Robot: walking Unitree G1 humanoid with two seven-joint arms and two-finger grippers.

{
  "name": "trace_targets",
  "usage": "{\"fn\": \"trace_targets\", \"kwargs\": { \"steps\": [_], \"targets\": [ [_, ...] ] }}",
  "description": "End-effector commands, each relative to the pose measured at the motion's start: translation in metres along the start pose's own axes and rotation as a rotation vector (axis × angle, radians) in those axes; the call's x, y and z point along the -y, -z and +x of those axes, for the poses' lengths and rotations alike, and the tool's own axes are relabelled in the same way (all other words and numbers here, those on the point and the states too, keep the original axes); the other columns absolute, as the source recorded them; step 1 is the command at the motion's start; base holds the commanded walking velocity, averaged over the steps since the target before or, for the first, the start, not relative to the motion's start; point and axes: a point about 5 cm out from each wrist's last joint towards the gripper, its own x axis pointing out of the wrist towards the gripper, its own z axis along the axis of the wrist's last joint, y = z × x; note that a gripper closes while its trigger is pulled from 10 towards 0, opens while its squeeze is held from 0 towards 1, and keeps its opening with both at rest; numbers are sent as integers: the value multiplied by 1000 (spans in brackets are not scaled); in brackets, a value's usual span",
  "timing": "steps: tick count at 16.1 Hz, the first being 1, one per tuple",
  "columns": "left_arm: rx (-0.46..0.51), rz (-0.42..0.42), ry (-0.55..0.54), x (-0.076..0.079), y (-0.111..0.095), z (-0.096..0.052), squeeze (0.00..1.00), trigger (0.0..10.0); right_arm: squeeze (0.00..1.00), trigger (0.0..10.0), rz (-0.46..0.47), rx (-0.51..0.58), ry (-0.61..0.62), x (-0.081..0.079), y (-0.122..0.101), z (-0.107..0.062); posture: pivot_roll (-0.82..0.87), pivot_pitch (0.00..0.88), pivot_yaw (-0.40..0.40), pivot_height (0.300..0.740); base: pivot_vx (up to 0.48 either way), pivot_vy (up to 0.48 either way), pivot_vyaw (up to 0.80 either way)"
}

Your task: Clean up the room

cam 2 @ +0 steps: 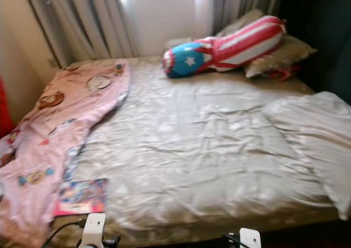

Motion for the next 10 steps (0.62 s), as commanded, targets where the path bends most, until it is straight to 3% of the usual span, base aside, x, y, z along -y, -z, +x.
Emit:
{"fn": "trace_targets", "kwargs": {
  "steps": [1,10],
  "targets": [
    [-27,18,-18,-8,8,-2,0,10000,0,10000,3,3,-24,-10,-2,1,-76,0,22,740,0,480,0],
    [-27,21,-15,-8,8,-2,0,10000,0,10000,4,0,-26,-10,-2,1,-78,0,24,740,0,480,0]
  ]
}}
